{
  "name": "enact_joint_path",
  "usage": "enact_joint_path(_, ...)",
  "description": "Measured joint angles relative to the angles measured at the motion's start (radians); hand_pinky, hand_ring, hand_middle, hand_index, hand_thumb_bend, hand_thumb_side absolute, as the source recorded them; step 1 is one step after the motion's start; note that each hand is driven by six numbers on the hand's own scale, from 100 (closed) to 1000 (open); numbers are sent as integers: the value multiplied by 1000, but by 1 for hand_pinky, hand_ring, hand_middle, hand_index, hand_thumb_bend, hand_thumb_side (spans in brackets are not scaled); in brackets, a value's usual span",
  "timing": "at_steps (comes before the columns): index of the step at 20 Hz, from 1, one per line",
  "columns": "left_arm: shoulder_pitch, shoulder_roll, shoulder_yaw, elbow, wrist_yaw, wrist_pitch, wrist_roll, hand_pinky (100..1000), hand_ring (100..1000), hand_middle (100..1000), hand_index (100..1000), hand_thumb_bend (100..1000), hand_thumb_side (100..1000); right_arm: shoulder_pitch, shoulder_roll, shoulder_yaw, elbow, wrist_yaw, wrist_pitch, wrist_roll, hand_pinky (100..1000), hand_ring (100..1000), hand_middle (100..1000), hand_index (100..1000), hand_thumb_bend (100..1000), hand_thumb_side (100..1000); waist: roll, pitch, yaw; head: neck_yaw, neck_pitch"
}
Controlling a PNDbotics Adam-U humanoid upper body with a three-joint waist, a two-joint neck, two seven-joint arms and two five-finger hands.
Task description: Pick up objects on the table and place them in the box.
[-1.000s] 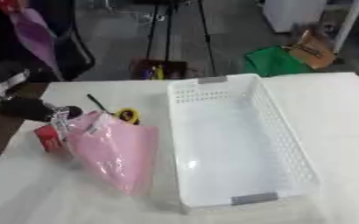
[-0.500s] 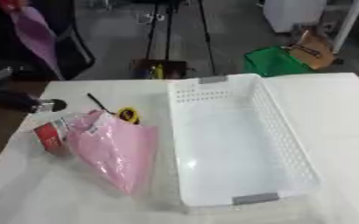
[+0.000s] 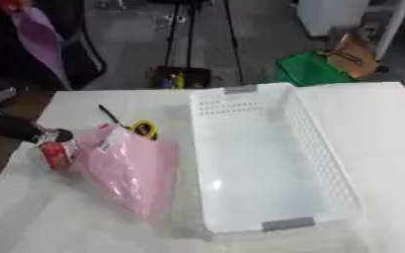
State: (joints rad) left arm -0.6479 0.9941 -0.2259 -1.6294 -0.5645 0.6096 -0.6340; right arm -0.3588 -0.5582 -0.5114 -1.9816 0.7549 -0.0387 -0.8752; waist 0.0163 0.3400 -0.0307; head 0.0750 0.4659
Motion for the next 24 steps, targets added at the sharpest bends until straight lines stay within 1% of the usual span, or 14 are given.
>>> enact_joint_path(5,22,2,-29,-22,11,0,0,985,1000,1000,1000,714,537,0,3,0,0,-2,0,0,710,672,715,788,100,755,-6,0,-4,-5,0)
enact_joint_path(9,25,2,-43,-25,-1,0,0,980,999,1000,1000,684,525,0,10,0,0,-6,-2,1,709,671,714,787,100,755,-8,0,-10,-5,-2)
enact_joint_path(10,25,2,-47,-21,-9,0,0,973,994,1000,1000,657,516,0,10,0,0,-7,-2,1,709,671,714,787,100,754,-8,1,-12,-5,-2)
enact_joint_path(12,25,2,-53,-12,-27,-4,-4,963,987,990,1000,623,526,0,10,-1,0,-8,-2,1,709,671,714,787,100,753,-10,1,-13,-4,-2)
enact_joint_path(16,21,1,-54,4,-71,-21,-21,958,982,982,1000,596,540,1,13,-4,0,-9,-3,1,709,671,714,787,100,753,-12,5,-17,-3,-3)
enact_joint_path(19,10,0,-54,21,-97,-31,-31,957,982,981,1000,588,542,3,18,-6,0,-9,-3,2,709,671,714,787,100,754,-12,6,-19,0,-9)
enact_joint_path(24,-18,-14,-56,76,-118,-36,-36,959,984,984,1000,588,540,7,19,-6,0,-10,-5,3,710,671,714,787,100,753,-10,9,-26,8,-10)
